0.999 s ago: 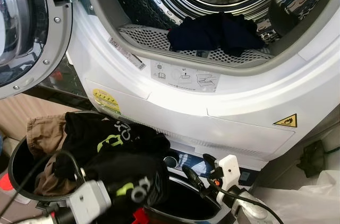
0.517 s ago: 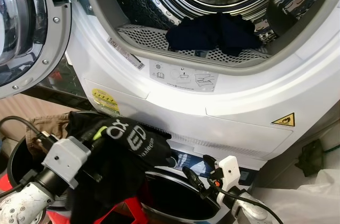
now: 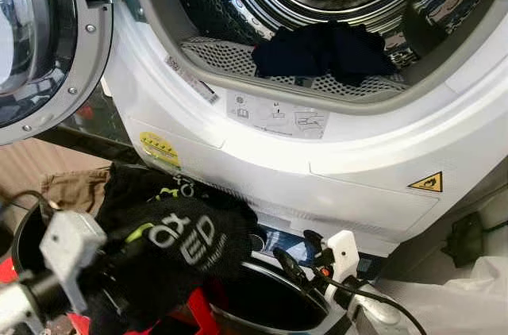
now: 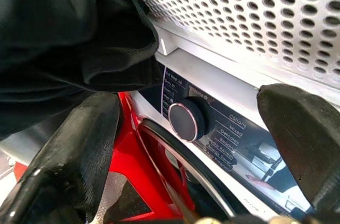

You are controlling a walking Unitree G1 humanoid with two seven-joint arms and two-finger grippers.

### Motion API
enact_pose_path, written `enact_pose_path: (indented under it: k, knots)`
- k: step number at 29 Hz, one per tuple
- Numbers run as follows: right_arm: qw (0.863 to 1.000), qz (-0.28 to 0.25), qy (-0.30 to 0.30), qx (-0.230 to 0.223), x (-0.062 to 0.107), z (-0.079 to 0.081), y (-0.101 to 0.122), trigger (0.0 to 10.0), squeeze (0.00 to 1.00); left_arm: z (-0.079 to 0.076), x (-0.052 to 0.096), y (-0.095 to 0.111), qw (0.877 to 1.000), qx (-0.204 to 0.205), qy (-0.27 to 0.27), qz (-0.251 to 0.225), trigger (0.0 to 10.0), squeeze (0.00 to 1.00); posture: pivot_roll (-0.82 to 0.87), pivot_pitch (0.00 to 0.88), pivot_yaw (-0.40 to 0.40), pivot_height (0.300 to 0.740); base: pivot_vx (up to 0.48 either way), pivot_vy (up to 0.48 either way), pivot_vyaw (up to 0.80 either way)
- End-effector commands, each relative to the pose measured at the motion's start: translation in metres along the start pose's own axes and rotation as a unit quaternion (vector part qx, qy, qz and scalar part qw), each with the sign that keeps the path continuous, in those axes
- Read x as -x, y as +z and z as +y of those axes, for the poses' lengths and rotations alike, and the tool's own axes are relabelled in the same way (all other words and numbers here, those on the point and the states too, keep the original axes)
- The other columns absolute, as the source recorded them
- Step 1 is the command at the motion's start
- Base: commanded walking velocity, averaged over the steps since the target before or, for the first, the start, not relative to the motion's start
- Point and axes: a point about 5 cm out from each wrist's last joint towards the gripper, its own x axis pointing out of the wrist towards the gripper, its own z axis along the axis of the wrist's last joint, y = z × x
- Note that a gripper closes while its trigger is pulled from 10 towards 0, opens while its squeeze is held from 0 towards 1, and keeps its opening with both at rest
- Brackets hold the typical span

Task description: Clothes washing

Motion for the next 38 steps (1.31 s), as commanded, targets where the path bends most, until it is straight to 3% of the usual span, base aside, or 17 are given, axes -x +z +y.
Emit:
enact_pose_path:
  k: [1,4,9,11,21,35,38]
  knots:
    - [1.0,-0.003,0.0,-0.001,0.001,-0.002,0.001,10.0,0.0,0.002,0.003,0.015,1.0,0.008,-0.025,-0.015,0.0,0.0,0.14,0.091,-0.045,0.74,0.0,0.0,0.0]
    - [1.0,-0.002,0.005,0.0,0.0,-0.002,0.001,10.0,0.0,-0.002,0.007,0.02,0.996,0.035,-0.082,0.001,0.0,0.0,0.13,0.091,-0.049,0.74,0.0,0.0,0.0]
    - [1.0,-0.001,0.009,0.002,0.0,-0.003,0.002,10.0,0.0,-0.005,0.006,0.025,0.991,0.049,-0.123,0.014,0.0,0.0,0.13,0.09,-0.052,0.74,0.0,0.0,0.0]
    - [1.0,0.0,0.01,0.004,0.0,-0.005,0.003,10.0,0.0,-0.012,0.006,0.034,0.982,0.06,-0.178,0.011,0.0,0.0,0.13,0.085,-0.053,0.74,0.0,0.0,0.0]
    - [0.998,-0.009,0.055,-0.006,0.0,-0.002,0.01,10.0,0.0,-0.013,0.004,0.03,0.969,0.063,-0.233,0.048,0.0,0.0,0.12,0.068,-0.041,0.74,0.0,0.0,0.0]
    - [0.997,0.002,0.078,0.001,0.005,-0.011,0.011,10.0,0.0,-0.01,-0.004,0.064,0.956,0.059,-0.288,-0.021,0.0,0.0,0.12,0.042,-0.034,0.74,0.0,0.0,0.0]
    - [0.997,0.001,0.082,-0.004,0.004,-0.008,0.01,10.0,0.0,-0.007,-0.006,0.08,0.952,0.063,-0.293,-0.065,0.0,0.0,0.12,0.038,-0.03,0.74,0.0,0.0,0.0]
